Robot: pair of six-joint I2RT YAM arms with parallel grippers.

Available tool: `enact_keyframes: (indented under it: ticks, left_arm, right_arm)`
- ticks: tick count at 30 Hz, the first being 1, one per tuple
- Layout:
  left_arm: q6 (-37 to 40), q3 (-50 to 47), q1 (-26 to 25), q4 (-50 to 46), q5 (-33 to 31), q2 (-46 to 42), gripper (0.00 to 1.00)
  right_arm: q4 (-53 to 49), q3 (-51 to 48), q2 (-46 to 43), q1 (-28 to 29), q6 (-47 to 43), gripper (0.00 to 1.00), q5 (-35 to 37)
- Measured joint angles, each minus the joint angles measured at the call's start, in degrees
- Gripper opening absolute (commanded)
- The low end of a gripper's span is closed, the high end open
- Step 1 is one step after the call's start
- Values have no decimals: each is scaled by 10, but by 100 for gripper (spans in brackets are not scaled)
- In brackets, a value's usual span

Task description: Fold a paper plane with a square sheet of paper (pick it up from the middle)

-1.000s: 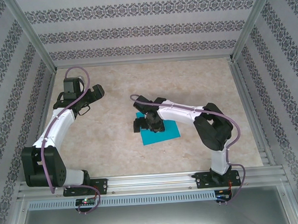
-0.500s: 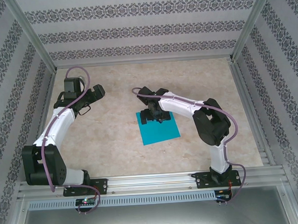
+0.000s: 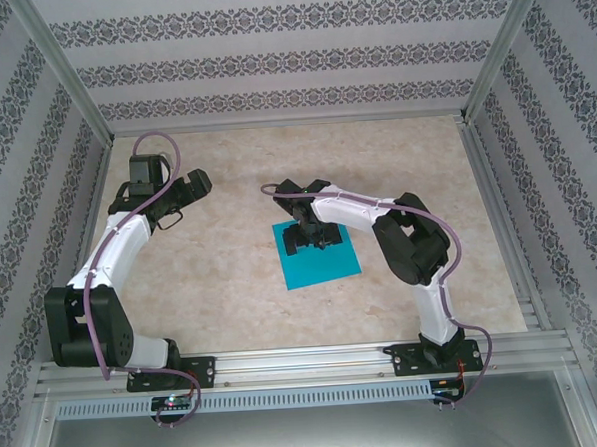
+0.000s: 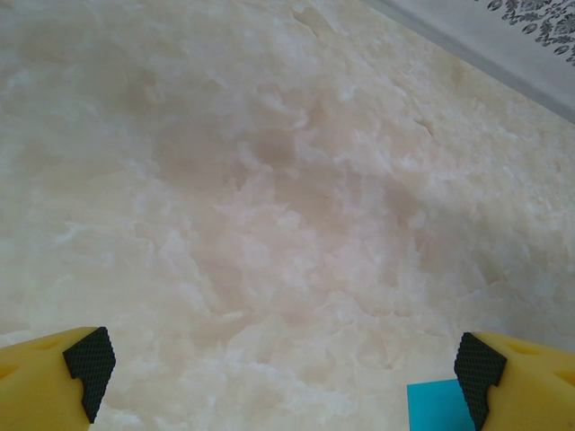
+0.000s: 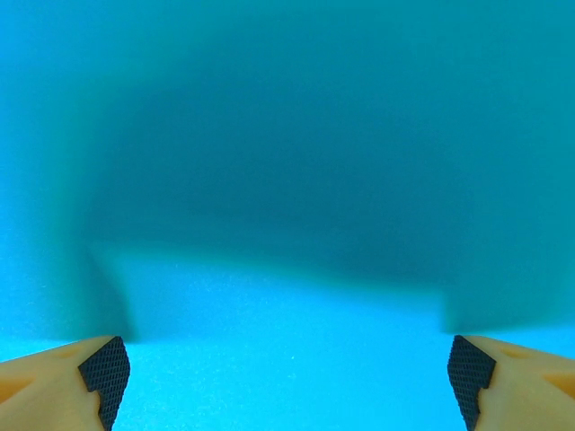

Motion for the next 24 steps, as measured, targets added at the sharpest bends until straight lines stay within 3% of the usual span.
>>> enact_keyframes:
  ticks: [24]
  left_arm:
    - [-2,3,0,-1,8,9,100]
  right_arm:
    - [20,-15,6,-7,0,89,-17]
